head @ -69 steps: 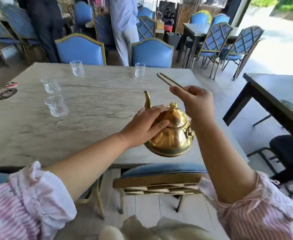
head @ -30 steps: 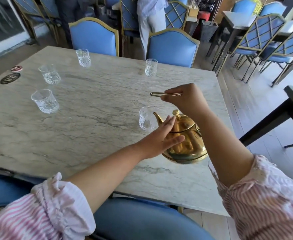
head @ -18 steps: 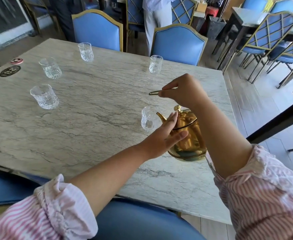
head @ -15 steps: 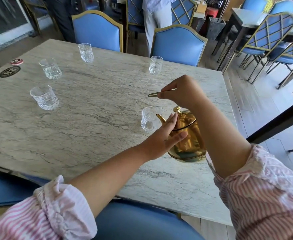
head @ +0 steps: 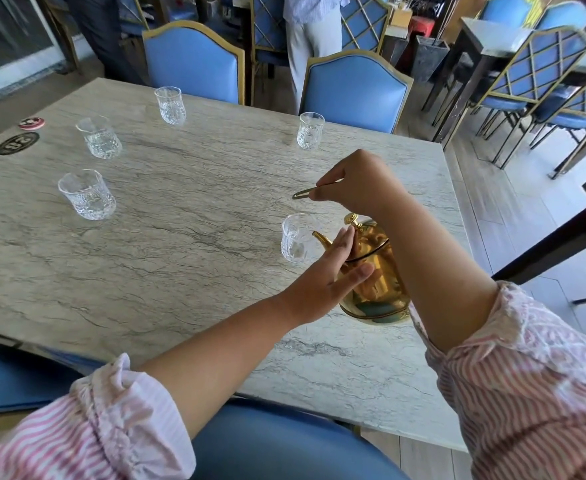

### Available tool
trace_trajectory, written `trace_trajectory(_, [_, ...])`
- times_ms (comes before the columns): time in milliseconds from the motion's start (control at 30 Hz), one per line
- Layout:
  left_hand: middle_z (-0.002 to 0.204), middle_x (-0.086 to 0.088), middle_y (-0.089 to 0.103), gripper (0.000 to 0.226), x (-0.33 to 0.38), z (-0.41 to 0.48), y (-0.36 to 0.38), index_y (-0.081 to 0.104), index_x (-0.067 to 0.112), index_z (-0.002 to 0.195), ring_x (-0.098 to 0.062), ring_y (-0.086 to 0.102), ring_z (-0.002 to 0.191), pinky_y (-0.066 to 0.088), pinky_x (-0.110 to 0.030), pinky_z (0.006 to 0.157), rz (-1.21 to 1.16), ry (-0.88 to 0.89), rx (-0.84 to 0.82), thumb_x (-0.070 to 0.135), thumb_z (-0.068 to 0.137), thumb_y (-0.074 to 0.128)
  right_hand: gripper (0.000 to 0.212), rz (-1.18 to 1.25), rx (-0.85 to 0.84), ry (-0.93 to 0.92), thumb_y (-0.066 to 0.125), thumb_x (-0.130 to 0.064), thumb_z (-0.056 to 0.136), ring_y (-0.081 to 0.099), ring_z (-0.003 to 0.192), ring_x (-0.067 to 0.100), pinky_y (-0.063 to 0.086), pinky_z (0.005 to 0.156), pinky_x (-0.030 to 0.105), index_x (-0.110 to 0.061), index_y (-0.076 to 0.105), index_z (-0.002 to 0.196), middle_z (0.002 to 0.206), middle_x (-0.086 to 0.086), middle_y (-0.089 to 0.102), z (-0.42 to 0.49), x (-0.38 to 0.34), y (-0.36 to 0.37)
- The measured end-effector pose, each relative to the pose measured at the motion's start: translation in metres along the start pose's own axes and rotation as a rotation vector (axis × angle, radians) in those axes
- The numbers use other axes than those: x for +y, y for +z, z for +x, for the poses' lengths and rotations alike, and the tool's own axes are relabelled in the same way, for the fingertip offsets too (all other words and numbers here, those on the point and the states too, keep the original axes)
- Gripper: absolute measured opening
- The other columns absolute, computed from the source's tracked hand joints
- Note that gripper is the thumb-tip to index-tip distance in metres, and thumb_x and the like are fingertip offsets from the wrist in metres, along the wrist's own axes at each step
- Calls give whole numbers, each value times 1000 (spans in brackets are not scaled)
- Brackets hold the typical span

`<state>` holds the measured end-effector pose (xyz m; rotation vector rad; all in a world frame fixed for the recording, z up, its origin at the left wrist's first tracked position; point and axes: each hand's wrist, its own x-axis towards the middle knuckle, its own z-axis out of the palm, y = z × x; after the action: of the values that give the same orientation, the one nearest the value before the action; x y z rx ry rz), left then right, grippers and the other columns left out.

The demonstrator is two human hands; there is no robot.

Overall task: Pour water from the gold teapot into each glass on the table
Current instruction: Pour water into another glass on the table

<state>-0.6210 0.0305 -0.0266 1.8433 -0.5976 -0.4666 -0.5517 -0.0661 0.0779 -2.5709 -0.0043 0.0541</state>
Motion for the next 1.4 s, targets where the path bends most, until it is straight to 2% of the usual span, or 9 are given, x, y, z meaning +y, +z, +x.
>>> trace_trajectory(100, [157, 7, -5, 99, 1, -1, 1, -3, 20, 149, 2, -7, 141, 1, -20, 113, -10, 3, 12, 76, 73, 29, 29, -12, -9, -10, 77, -32, 76, 49, 55, 6, 39, 49, 20, -13, 77, 98, 92, 4, 73, 0, -1, 0])
trace_trajectory(300, [157, 8, -5, 94, 4, -1, -1, -3, 23, 148, 1, -7, 142, 1, -21, 113, -14, -6, 14, 74, 76, 30, 28, -7, -14, -20, 77, -31, 76, 51, 60, 11, 38, 49, 21, -9, 77, 94, 89, 8, 73, 2, -3, -2])
trace_trajectory(433, [157, 7, -6, 71, 4, -3, -1, -2, 20, 149, -1, -8, 142, 1, -22, 114, -26, -22, 6, 46, 94, 35, 27, -11, -26, -33, 77, -32, 77, 47, 53, 4, 34, 47, 20, -13, 77, 96, 85, 1, 70, 0, -4, -2])
trace_trajectory(500, [157, 8, -6, 68, 5, -4, -2, -3, 19, 148, 0, -9, 142, 0, -19, 113, -25, -15, 3, 41, 96, 35, 27, -8, -32, -38, 76, -31, 77, 46, 52, 4, 33, 46, 18, -13, 77, 98, 81, 0, 68, -1, -4, -3])
trace_trajectory(600, [154, 13, -6, 71, 7, -4, -2, -3, 20, 148, 1, -10, 141, 0, -14, 110, -36, -6, 1, 45, 93, 34, 27, -10, -38, -45, 76, -30, 78, 47, 51, 5, 33, 45, 17, -12, 77, 98, 79, 0, 67, -1, -4, -4])
trace_trajectory(733, [146, 22, -6, 77, 10, -3, -2, -3, 21, 148, 4, -11, 140, -1, -4, 103, -41, 4, -6, 52, 87, 32, 27, -9, -35, -47, 76, -30, 77, 47, 53, 5, 35, 47, 18, -12, 77, 97, 90, 7, 74, 0, -4, -5])
trace_trajectory(933, [153, 16, -7, 84, 10, -2, -2, -4, 23, 148, 5, -13, 139, 0, 7, 94, -26, 4, -15, 61, 82, 30, 28, -8, -34, -41, 77, -30, 77, 50, 56, 5, 36, 47, 17, -12, 77, 98, 92, 4, 74, 1, -2, -6])
trace_trajectory(1233, [152, 17, -10, 83, 12, -2, -3, -6, 24, 148, 6, -13, 138, 1, 10, 89, -26, 5, -28, 60, 83, 30, 29, -32, -40, -58, 77, -32, 77, 49, 54, 4, 35, 47, 16, -13, 77, 99, 91, 3, 73, 3, -2, -6])
trace_trajectory(1400, [154, 15, -9, 85, 12, 0, -2, -6, 26, 148, 7, -13, 138, 2, 2, 95, -19, 13, -21, 64, 81, 29, 30, -38, -34, -61, 78, -32, 75, 49, 55, 4, 38, 49, 17, -13, 77, 98, 82, -1, 68, 4, -3, -7])
